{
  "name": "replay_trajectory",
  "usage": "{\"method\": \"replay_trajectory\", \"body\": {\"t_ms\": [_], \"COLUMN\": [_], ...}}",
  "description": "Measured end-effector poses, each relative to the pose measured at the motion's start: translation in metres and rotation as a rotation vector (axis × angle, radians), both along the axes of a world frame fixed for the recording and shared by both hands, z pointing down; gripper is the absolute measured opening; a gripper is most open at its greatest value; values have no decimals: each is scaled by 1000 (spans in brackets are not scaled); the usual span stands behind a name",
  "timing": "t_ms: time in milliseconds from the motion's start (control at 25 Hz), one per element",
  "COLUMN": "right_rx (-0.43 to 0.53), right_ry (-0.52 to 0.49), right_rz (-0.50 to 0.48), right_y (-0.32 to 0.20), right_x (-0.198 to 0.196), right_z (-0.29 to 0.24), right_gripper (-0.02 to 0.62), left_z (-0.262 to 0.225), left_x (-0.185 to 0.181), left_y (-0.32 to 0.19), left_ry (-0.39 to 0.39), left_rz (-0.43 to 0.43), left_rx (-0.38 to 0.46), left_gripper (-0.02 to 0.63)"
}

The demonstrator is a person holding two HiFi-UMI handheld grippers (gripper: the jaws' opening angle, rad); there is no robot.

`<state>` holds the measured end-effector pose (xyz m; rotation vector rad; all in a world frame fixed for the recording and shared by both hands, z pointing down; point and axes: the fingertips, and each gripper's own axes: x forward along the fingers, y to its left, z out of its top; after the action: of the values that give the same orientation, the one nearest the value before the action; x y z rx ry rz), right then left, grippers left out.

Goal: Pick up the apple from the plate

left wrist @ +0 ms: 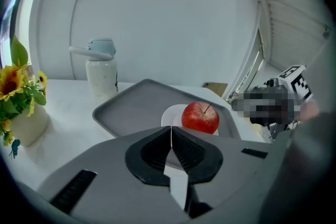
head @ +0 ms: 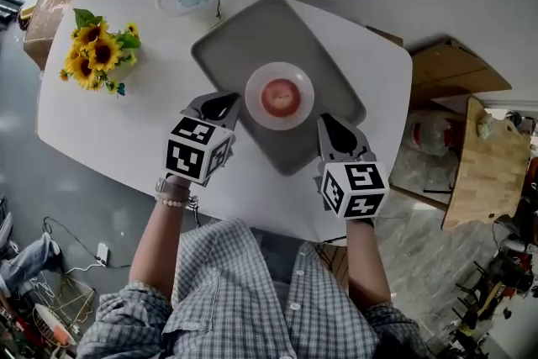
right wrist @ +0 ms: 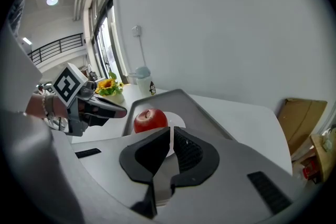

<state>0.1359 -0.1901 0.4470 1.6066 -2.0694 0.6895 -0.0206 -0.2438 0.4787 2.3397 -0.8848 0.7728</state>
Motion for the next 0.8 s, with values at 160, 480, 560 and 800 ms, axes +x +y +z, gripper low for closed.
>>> {"method": "replay_trajectory", "body": {"t_ms": [160,480,560,800], "right_rx": [-41,-193,-224,-267], "right_ry": [-5,-48,-63,-83], "right_rz": [23,62,62,55], "right_y": [-10,-16,-16,-17], "right_x": [3,6,4,-2], "right_z": [16,53,60,69], "right_gripper": [32,34,53,84], "left_z": [16,36,40,50], "left_x": [8,17,18,24], "left_y": [-8,-20,-21,-15], "left_ry": [-19,-71,-79,-112], "left_rz": [9,19,23,66], "left_rx": [-54,-122,-135,-189], "left_gripper": [12,12,16,93]}}
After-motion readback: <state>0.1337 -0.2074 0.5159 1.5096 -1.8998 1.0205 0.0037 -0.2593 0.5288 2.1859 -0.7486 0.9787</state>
